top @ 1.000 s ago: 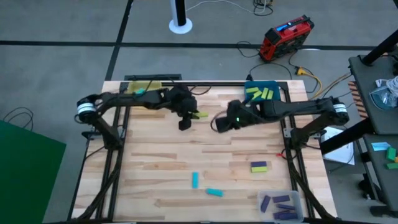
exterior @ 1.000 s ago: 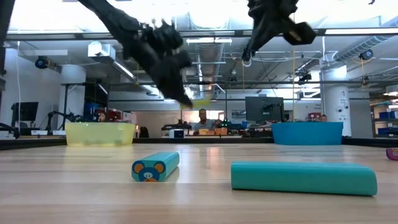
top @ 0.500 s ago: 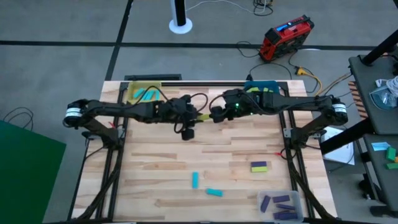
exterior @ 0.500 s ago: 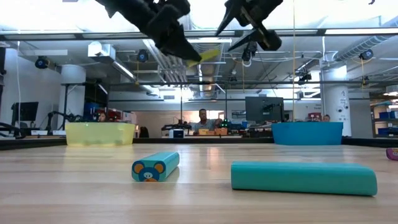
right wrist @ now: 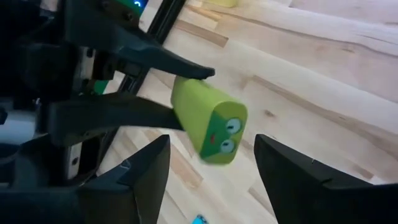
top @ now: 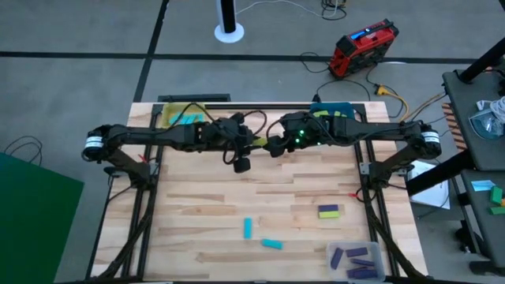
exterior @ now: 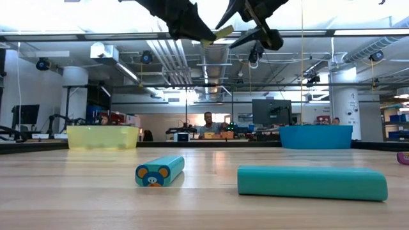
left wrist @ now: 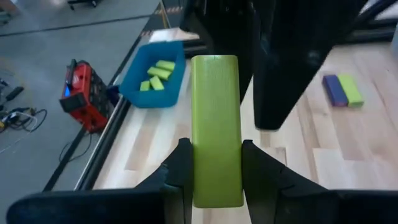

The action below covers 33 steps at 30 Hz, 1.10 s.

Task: Sort blocks
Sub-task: Put the green block into the blue bin

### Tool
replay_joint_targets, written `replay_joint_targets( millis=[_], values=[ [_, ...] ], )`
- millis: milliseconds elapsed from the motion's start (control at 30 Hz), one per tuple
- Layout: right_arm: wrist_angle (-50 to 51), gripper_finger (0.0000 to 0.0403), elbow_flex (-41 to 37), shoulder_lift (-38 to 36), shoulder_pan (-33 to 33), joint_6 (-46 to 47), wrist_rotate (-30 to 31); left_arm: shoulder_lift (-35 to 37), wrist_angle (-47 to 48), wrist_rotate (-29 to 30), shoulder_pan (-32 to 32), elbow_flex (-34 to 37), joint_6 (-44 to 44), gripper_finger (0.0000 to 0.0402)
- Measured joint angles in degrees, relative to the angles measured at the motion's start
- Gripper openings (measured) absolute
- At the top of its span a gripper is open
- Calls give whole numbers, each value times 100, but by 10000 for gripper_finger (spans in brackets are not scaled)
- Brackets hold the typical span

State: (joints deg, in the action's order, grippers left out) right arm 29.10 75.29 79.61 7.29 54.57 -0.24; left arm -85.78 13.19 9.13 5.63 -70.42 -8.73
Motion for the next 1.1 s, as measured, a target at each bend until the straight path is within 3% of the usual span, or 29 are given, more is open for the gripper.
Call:
replay_joint_targets(
  millis=[500, 667, 900, 1100],
  values=[
    [-74, 219, 0, 0, 0, -217, -42, -129, 279, 87, -184, -225, -166, 75],
    [-90, 173, 0, 0, 0, -219, -42, -127, 285, 90, -184, -227, -171, 75],
    [-172, 55, 11, -4, 0, -275, -49, -127, 343, 116, -184, -228, -191, 74],
    [-164, 52, 11, -4, 0, -364, -27, -127, 357, 124, -190, -229, -184, 99]
  ],
)
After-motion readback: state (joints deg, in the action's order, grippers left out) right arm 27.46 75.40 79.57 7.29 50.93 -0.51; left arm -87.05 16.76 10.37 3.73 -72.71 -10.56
